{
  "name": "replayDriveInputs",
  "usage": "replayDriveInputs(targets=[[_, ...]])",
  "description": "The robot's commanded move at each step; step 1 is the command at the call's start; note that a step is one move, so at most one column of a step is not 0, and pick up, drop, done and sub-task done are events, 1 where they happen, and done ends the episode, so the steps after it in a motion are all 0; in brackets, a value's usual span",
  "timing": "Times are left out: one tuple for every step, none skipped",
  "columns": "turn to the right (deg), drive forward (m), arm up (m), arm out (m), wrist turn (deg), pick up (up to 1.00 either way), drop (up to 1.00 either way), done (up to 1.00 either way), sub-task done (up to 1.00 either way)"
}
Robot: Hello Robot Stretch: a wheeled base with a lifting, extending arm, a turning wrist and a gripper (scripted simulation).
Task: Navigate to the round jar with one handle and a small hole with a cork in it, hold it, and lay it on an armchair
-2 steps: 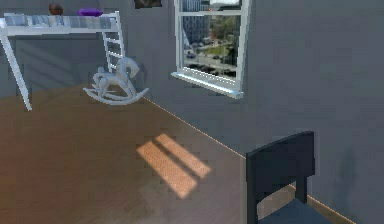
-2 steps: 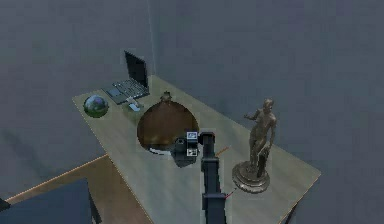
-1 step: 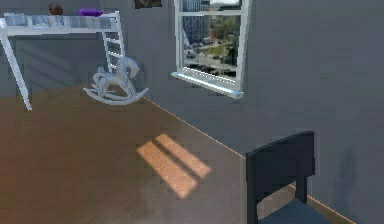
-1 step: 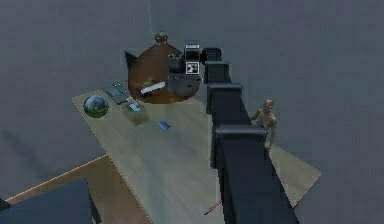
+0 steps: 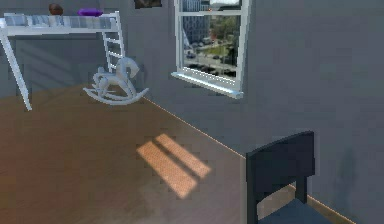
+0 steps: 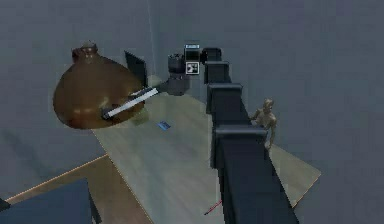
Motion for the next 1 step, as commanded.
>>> replayDriveInputs(targets=[[0.0, 0.0, 0.0, 0.0, -45.0, 0.0, 0.0, 0.0, 0.0]])
